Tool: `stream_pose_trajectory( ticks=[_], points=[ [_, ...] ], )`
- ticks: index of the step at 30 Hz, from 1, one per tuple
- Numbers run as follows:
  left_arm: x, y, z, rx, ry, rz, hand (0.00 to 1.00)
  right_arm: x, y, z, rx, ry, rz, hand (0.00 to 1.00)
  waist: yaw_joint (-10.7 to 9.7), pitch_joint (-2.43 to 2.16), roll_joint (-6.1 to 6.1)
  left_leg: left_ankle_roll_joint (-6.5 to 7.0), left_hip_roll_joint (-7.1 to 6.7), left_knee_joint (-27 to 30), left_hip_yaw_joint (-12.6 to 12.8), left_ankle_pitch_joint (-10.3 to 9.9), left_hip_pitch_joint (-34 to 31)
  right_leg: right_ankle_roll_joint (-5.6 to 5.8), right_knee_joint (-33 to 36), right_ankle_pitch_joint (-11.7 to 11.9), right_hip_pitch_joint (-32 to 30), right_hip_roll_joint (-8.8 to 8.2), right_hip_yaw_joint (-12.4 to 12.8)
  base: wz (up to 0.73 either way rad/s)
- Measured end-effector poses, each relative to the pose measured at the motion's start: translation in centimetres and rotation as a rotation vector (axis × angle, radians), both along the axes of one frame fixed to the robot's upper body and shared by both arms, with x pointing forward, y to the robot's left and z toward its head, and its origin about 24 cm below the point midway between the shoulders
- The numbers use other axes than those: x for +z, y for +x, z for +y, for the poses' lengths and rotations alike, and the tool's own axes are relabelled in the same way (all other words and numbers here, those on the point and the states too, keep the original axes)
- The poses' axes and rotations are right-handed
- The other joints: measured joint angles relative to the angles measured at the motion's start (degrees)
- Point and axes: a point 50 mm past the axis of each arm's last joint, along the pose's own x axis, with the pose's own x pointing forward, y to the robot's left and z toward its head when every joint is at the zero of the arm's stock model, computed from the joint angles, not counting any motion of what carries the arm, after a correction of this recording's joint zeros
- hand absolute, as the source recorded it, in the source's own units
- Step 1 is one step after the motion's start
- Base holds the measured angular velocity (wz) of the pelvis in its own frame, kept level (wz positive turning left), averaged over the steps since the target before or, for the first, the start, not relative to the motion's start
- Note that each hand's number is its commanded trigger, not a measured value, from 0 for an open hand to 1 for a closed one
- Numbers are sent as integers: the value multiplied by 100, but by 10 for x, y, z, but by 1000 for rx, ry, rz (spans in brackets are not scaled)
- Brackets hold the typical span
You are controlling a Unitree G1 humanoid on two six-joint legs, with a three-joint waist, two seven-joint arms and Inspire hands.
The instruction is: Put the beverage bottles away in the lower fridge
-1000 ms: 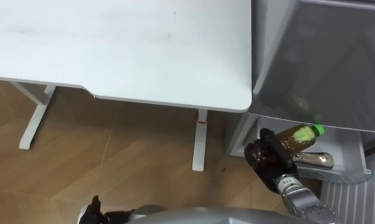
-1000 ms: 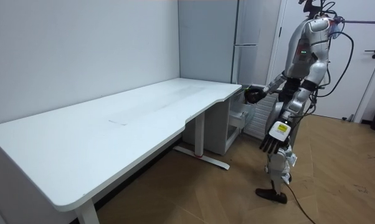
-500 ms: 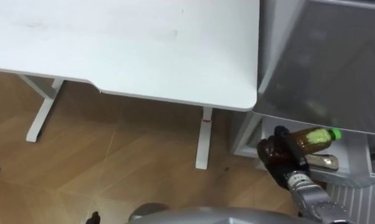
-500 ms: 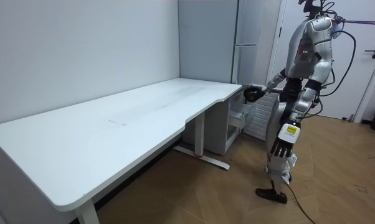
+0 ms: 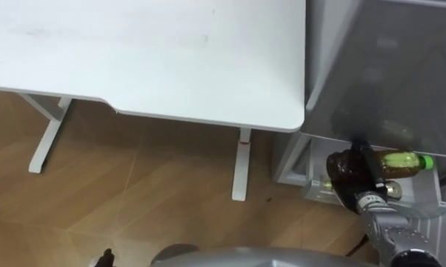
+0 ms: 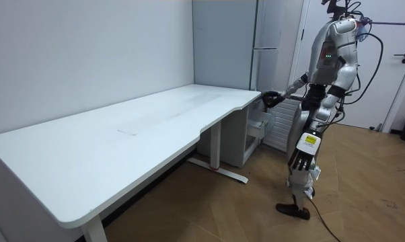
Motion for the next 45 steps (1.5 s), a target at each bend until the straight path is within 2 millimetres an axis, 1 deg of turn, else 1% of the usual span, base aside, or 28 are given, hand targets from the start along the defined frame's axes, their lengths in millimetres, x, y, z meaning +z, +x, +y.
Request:
stream_pose_trajectory(
  ticks=[4, 8, 10, 11, 13, 16, 20, 24, 26, 27, 30, 34, 38, 45],
  points=[
    [1, 3, 2, 12, 4, -11, 0, 1, 2, -1, -2, -1, 0, 100, -13, -11, 14, 16, 0, 14, 0, 10, -88, 1, 7, -2, -55, 1, -29, 4],
    [1, 8, 2, 11, 1, -14, 0, 2, 10, 0, -2, 8, -3, 100, -49, -28, 36, 40, 1, 38, -3, 39, -238, -11, 42, 16, -181, 1, -26, 0],
    [2, 13, 1, 6, -7, -28, 0, 4, 16, 1, 8, 13, -2, 100, -101, -24, 20, 48, 4, 97, -8, 44, -349, -15, 80, 27, -274, -1, -29, 2],
    [3, 18, 1, 2, -10, -40, 0, 6, 21, 1, 14, 16, -5, 100, -160, -13, 13, 62, 2, 119, -15, 54, -417, -13, 121, 28, -343, -10, -33, 4],
    [4, 22, 1, -1, -11, -53, 0, 8, 27, 2, 19, 23, -7, 100, -210, -3, 12, 73, 0, 104, -16, 78, -501, -8, 122, 53, -403, -12, -35, 2],
    [5, 33, 1, -9, -11, -77, 0, 10, 36, 2, 22, 43, -5, 100, -301, 1, 11, 90, -6, 102, -32, 118, -596, -2, 120, 85, -492, -15, -53, 2],
    [6, 50, 0, -38, -9, -107, 0, 15, 49, 1, 41, 28, -2, 100, -348, 10, 31, 106, -5, 121, -45, 206, -812, -20, 143, 167, -715, -16, -64, 0],
    [8, 63, 0, -47, -8, -136, 0, 21, 60, -4, 44, 14, -14, 100, -351, 17, 72, 137, -9, 126, -51, 315, -1051, -24, 224, 224, -996, -35, -74, 1],
    [9, 72, 0, -53, -7, -151, 0, 25, 68, -5, 28, 26, -19, 100, -348, 28, 118, 146, -10, 123, -67, 395, -1192, 18, 231, 256, -1141, -37, -90, 2],
    [9, 72, 0, -52, -7, -147, 0, 26, 71, -6, 25, 27, -21, 100, -347, 33, 134, 149, -10, 121, -72, 420, -1233, 22, 237, 269, -1186, -37, -90, 0],
    [11, 84, -1, -59, -7, -169, 0, 32, 83, -10, 6, 26, -24, 100, -327, 62, 212, 155, -25, 85, -149, 553, -1425, -29, 242, 324, -1402, -35, -114, 8],
    [10, 92, -4, -80, -12, -173, 0, 37, 90, -15, -10, 24, -29, 100, -300, 53, 244, 136, -47, 76, -209, 653, -1610, -59, 435, 318, -1673, -79, -158, 9],
    [8, 92, -10, -118, -22, -156, 0, 40, 95, -17, -50, 39, -35, 100, -266, 54, 253, 147, -81, -15, -268, 801, -1715, -73, 516, 328, -1841, -103, -182, 8],
    [7, 92, -13, -137, -27, -147, 0, 40, 95, -19, -87, 34, -42, 100, -141, 47, 248, 132, -80, -73, -291, 871, -1776, -98, 528, 366, -1932, -102, -194, 1]
  ],
)
